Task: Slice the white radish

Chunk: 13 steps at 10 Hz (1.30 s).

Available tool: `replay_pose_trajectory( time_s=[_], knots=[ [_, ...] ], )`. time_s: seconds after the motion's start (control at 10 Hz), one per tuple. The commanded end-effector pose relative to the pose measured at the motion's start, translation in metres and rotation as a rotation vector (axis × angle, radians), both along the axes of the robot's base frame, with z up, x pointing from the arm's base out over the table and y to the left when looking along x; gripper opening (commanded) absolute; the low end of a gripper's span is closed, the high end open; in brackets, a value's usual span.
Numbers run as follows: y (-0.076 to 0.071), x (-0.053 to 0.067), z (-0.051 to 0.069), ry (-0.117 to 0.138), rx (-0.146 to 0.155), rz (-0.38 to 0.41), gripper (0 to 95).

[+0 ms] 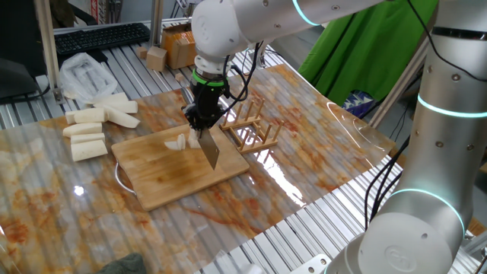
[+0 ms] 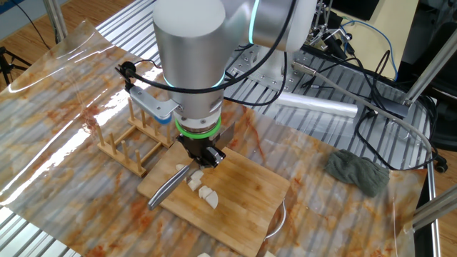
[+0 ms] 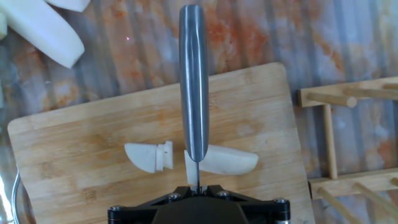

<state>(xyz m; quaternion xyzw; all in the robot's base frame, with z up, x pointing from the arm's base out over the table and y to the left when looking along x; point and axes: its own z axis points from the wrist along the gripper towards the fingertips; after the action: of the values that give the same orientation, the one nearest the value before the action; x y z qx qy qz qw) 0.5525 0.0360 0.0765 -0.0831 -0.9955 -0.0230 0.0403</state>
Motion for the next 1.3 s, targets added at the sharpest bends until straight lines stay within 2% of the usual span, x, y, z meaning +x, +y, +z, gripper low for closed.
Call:
replay_pose_trajectory(
  time_s=[0.1, 0.6, 0.8, 1.0, 1.3],
  knots=[
    [-0.001, -0.001, 0.001, -0.001, 0.000, 0.001, 0.0],
    [-0.002, 0.000, -0.005, -0.002, 0.003, 0.002, 0.0],
    [0.000, 0.002, -0.012, -0.003, 0.007, 0.002, 0.0],
    [0.002, 0.003, -0.025, -0.008, 0.009, 0.001, 0.0],
    [0.003, 0.002, -0.031, -0.016, 0.012, -0.003, 0.0]
  ],
)
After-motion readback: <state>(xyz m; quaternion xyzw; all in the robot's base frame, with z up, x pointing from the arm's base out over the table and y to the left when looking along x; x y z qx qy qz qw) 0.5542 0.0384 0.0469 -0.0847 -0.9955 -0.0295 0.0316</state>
